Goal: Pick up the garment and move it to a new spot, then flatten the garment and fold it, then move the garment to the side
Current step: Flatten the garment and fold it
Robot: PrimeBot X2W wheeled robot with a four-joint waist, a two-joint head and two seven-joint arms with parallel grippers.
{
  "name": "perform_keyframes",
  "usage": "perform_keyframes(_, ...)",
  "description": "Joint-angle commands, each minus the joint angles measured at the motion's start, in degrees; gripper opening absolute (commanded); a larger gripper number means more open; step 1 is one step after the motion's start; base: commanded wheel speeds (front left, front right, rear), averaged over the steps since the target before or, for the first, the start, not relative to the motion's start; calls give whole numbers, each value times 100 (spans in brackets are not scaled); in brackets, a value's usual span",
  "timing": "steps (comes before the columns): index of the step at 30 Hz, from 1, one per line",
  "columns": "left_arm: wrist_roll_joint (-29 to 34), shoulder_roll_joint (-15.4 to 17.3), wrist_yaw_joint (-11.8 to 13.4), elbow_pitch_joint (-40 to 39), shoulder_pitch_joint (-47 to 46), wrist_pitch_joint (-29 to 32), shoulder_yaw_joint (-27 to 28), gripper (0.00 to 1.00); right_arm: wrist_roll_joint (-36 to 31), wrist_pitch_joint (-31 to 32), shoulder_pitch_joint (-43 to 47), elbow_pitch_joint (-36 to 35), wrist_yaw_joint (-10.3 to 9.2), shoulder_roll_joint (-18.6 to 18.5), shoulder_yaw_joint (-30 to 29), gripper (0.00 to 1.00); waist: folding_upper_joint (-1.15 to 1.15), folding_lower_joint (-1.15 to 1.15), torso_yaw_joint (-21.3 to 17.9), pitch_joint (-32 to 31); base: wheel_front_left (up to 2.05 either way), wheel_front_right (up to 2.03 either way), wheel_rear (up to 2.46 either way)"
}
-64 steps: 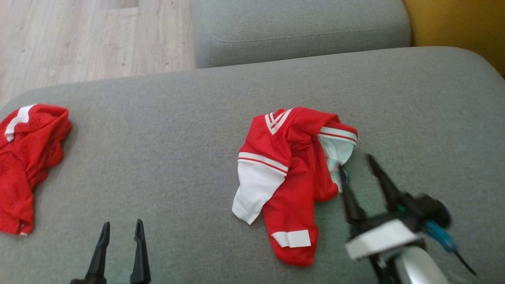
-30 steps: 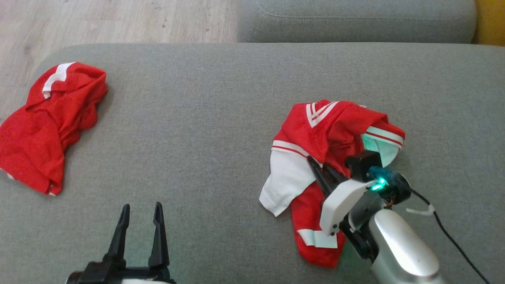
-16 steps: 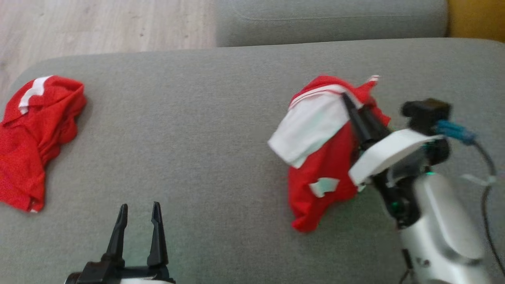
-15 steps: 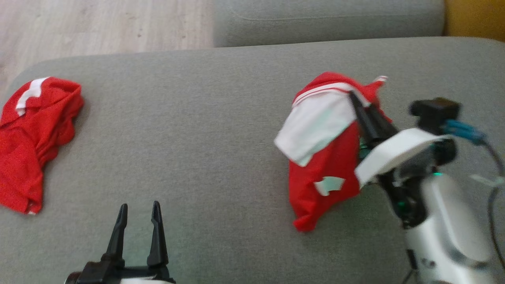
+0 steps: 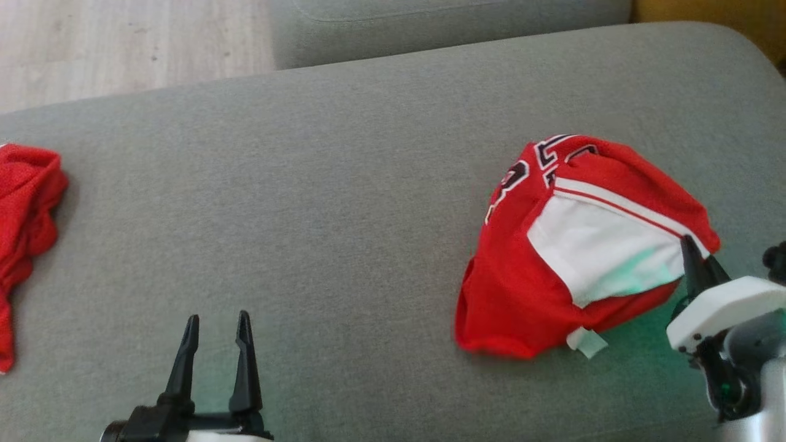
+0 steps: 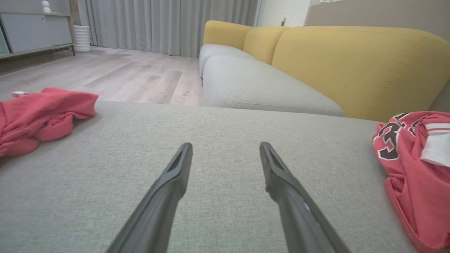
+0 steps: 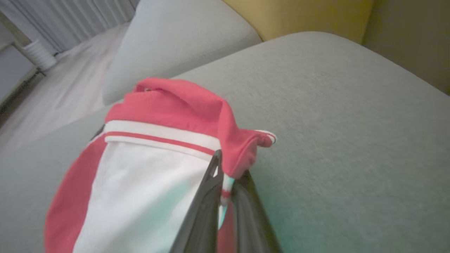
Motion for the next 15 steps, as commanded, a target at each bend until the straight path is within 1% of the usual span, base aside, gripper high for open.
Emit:
perform_keyframes(1, 24, -20, -15, -154, -206, -55, 151, 100, -56, -44, -182, -188, 44, -31, 111, 1, 0, 0, -56, 39, 0, 0, 0)
perform_keyframes(2, 30, -20, -26, -142, -219, -55, 140, 100, -143, -69, -188, -106, 44, -29, 79, 31, 0, 0, -81, 47, 0, 0, 0)
perform_keyframes(3, 34, -20, -31, -135, -230, -55, 132, 100, -257, -107, -202, -38, 44, -28, 89, 63, 0, 0, -109, 50, 0, 0, 0)
perform_keyframes(4, 37, -20, -37, -127, -242, -55, 125, 100, -356, -144, -220, 23, 44, -27, 105, 100, 0, 0, -129, 52, 0, 0, 0)
perform_keyframes(7, 40, -20, -44, -107, -262, -55, 116, 100, -573, -280, -293, 121, 44, -26, 136, 100, 0, 0, -192, 34, 0, 0, 0)
perform_keyframes(10, 48, -20, -58, -96, -245, -55, 113, 100, -981, -485, -315, 75, 44, -109, 161, 100, 0, 0, -245, -12, 0, 0, 0)
perform_keyframes(15, 50, -20, -99, -64, -193, -55, 130, 100, -1529, -1099, -184, -210, 44, -288, 254, 100, 0, 0, -241, -133, 0, 0, 0)
